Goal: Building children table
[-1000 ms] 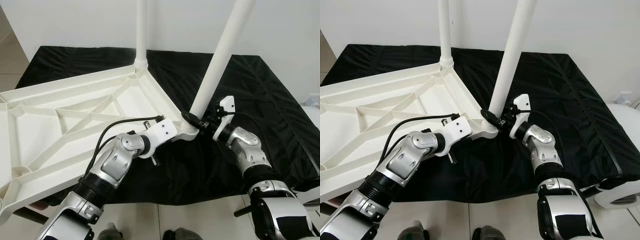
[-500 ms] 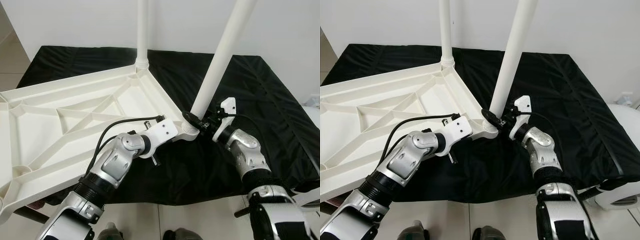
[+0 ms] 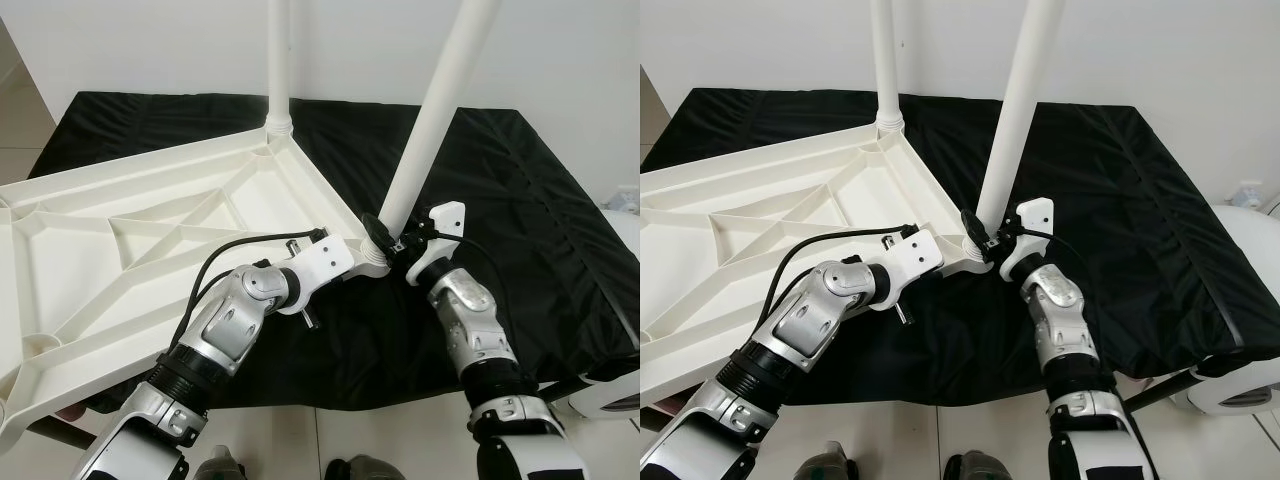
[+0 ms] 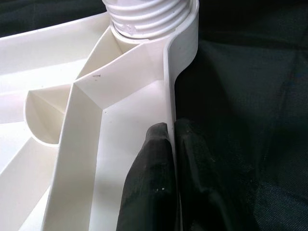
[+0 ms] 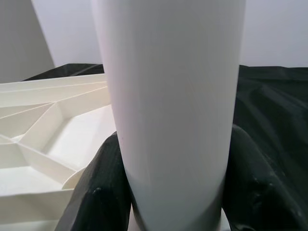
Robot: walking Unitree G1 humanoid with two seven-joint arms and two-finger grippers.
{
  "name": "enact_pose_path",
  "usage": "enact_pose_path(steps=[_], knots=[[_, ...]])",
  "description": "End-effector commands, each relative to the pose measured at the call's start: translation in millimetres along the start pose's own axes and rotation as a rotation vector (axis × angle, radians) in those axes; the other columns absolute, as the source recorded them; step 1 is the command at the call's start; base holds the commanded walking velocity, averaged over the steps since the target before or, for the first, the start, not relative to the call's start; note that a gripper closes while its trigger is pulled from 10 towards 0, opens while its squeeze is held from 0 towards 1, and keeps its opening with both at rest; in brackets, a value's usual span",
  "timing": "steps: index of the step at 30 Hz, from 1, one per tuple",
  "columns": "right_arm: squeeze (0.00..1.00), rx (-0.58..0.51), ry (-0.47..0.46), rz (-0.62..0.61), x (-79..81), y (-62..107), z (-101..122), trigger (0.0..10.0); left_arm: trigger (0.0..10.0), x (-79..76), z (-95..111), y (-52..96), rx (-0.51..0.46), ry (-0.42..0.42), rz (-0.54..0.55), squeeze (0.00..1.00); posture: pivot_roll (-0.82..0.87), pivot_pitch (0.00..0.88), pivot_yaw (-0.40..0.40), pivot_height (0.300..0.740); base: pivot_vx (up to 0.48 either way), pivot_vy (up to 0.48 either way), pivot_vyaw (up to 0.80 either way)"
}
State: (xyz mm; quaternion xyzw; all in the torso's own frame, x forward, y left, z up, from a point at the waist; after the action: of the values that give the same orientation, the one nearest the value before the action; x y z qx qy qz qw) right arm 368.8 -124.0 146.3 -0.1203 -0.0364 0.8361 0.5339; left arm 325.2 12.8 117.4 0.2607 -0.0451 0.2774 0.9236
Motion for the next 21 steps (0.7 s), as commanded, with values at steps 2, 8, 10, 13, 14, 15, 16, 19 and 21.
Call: enact_pose_path(steps=[2, 8, 10, 13, 14, 15, 16, 19, 21], knots=[[0.0, -0.016, -0.007, -0.06, 7.3, -4.6, 7, 10.0, 10.0, -2.1, 16, -0.9, -0.056, -0.047, 0.009, 0.0, 0.0, 0.0, -0.05, 0.74, 0.0, 0.0, 0.0], [0.0, -0.01, -0.06, -0.149, 24.8, -8.9, 9, 10.0, 10.0, -1.7, 16, -0.7, -0.056, -0.045, 0.011, 0.0, 0.0, 0.0, -0.053, 0.74, 0.0, 0.0, 0.0], [0.0, -0.006, -0.07, -0.17, 27.2, -9.5, 8, 10.0, 10.0, -1.7, 16, -0.7, -0.056, -0.045, 0.012, 0.0, 0.0, 0.0, -0.053, 0.74, 0.0, 0.0, 0.0], [0.0, -0.021, -0.126, -0.169, 44.1, -13.6, 13, 10.0, 10.0, -1.5, 16, -0.7, -0.057, -0.046, 0.013, 0.0, 0.0, 0.0, -0.052, 0.74, 0.0, 0.0, 0.0], [0.0, -0.026, -0.133, -0.163, 49.9, -14.8, 16, 10.0, 10.0, -1.5, 16, -0.7, -0.057, -0.047, 0.013, 0.0, 0.0, 0.0, -0.052, 0.74, 0.0, 0.0, 0.0], [0.0, -0.023, -0.146, -0.16, 55.1, -15.9, 16, 10.0, 10.0, -1.7, 16, -0.8, -0.057, -0.048, 0.013, 0.0, 0.0, 0.0, -0.052, 0.74, 0.0, 0.0, 0.0], [0.0, -0.019, -0.15, -0.161, 57.4, -16.2, 16, 10.0, 10.0, -2.0, 16, -0.9, -0.058, -0.049, 0.012, 0.0, 0.0, 0.0, -0.053, 0.74, 0.0, 0.0, 0.0], [0.0, -0.016, -0.158, -0.164, 57.9, -16.1, 16, 10.0, 10.0, -1.8, 17, -0.9, -0.059, -0.047, 0.012, 0.0, 0.0, 0.0, -0.053, 0.74, 0.0, 0.0, 0.0], [0.0, 0.006, -0.159, -0.187, 54.7, -14.6, 12, 10.0, 10.0, -1.6, 16, -0.9, -0.058, -0.047, 0.014, 0.0, 0.0, 0.0, -0.052, 0.74, 0.0, 0.0, 0.0]])
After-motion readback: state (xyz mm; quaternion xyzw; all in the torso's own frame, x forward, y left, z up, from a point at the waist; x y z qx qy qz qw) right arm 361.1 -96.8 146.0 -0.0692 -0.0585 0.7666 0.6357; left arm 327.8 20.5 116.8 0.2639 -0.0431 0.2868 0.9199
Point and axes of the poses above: a point about 5 cm out from each wrist's last joint towards the gripper, its own y axis pointing back from the gripper into the wrist, its own z axis along the axis of the wrist's last joint, x = y × z, the point moved 4 cm from there along -y, pointing out of the wrist towards the gripper, and after that the axes turned 8 degrees about y, right-handed, at the moved point
